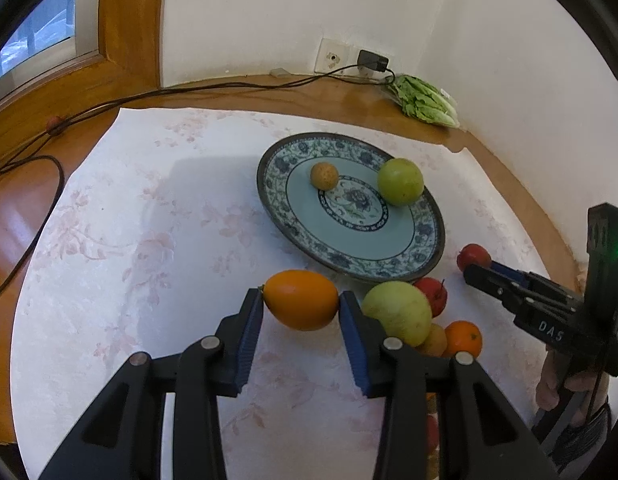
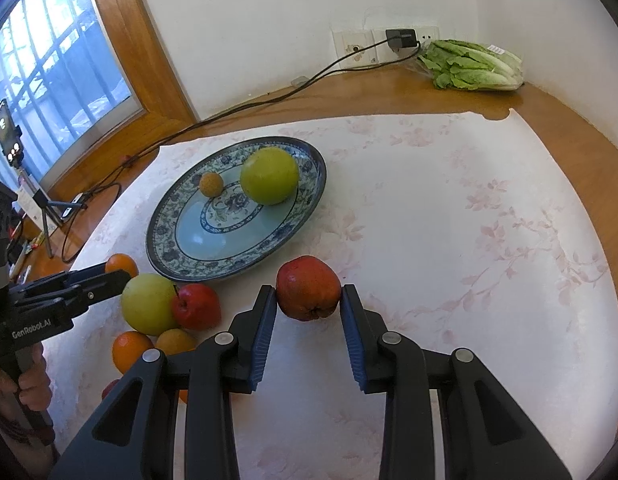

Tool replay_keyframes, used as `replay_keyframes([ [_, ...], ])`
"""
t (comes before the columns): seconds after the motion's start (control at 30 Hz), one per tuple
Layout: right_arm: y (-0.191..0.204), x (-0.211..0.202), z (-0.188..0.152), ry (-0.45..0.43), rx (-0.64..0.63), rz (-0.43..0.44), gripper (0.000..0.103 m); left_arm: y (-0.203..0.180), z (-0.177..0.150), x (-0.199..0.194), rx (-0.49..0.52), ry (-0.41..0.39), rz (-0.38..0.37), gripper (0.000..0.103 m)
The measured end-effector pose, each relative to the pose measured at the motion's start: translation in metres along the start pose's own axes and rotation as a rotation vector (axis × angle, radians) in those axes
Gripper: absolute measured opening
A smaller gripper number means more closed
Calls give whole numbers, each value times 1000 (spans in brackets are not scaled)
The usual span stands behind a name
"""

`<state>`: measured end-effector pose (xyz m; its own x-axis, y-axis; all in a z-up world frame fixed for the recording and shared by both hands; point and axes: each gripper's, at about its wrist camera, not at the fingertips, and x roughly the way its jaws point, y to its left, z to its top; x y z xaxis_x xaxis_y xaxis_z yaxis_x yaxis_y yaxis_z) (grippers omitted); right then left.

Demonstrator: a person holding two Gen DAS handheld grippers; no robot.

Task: Organize fruits
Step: 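Grasp the red apple with the right tool while the left tool grasps an orange, then place the red apple and orange on the blue plate, opening both tools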

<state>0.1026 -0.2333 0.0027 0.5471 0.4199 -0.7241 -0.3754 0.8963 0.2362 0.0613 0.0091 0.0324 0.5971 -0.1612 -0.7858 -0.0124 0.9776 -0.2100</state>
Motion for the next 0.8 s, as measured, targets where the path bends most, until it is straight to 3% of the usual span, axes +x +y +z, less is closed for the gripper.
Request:
replay_keyframes([
  [0.43,15,-15,17,-1,-50,30,34,-11,34,2,52,-11,7,41],
  [0.8,26,9,38,32,-89,28,34,-14,51,36,73,14,6,41],
])
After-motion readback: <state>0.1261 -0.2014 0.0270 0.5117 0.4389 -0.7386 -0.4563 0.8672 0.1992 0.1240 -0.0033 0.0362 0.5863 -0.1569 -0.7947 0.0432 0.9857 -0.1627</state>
